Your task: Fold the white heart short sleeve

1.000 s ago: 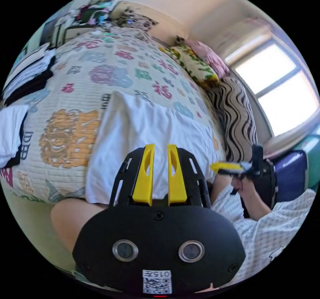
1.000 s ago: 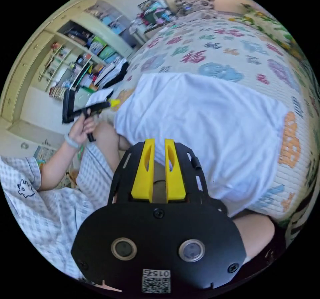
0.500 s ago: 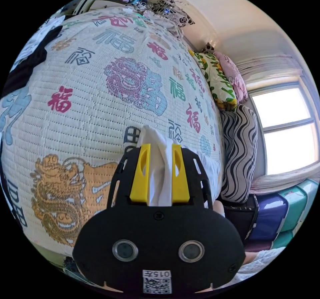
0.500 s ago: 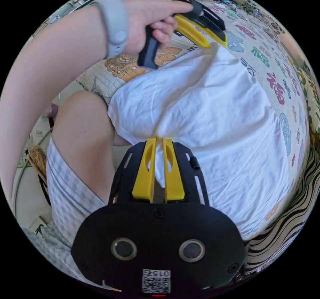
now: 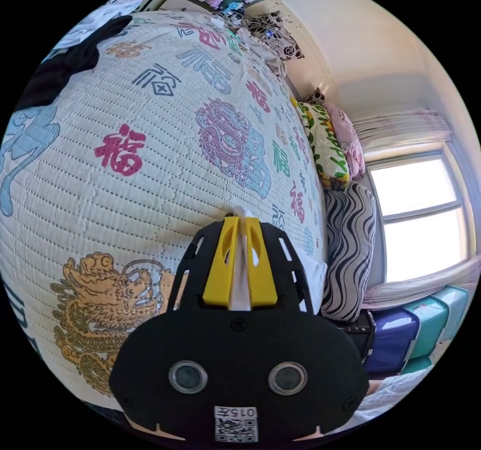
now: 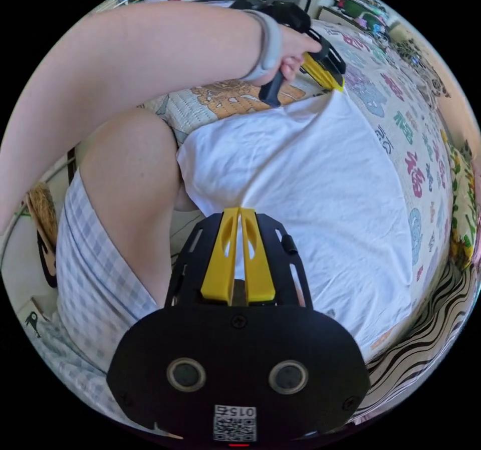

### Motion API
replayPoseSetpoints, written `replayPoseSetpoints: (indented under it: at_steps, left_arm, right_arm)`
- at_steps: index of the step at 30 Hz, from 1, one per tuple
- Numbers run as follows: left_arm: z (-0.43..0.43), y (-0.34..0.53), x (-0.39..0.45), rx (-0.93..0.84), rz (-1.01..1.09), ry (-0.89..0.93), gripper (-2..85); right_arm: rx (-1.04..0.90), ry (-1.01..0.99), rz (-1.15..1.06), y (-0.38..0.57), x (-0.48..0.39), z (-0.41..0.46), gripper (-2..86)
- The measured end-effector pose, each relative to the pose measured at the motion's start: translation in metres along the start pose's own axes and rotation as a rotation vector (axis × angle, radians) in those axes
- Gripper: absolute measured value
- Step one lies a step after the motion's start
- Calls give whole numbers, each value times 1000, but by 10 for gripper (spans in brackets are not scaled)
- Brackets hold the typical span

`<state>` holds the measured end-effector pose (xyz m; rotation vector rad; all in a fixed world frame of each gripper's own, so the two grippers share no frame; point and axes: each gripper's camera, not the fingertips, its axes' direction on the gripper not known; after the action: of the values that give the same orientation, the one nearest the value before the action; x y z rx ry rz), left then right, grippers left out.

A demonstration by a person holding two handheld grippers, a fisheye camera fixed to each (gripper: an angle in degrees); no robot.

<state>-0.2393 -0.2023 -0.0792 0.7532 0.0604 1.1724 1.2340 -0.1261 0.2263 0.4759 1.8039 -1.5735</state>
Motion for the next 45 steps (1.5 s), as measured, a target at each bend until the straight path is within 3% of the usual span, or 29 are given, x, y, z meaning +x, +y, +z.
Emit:
replayPoseSetpoints:
  at_steps: [6,12,16,19,25,30,35,38,40,45]
  left_arm:
    - [-67,42,22,45,63,102,72]
    - [-84,117,59,-88,161,66,83]
    - [-68,153,84,-259,202,-81,98]
    - [-59,168,111,-319,272,-145,101]
    - [-16,182,140,-516,304,-233,64]
    - [-12,193,150,-487,309,-345,6]
    - [-31,210,158,-423,304,-375,48]
    - [-82,224,156,-291,282,-395,70]
    - [-116,235,148,-233,262,-509,80]
    - [-113,238,129,-325,239,-480,91]
  right_arm:
    - [63,-171,150,44,59,-18,41]
    - [112,-54,664,151,195,-27,64]
    - [48,-213,865,208,248,5,75]
    - [-22,-311,852,207,254,38,75]
    - [-2,-312,826,197,262,62,35]
    - [44,-327,835,200,266,74,0]
    - [57,-330,840,191,268,90,32]
    - [13,-183,824,183,266,83,52]
    - [25,-35,816,174,266,70,54]
    - [145,-87,714,108,270,50,56]
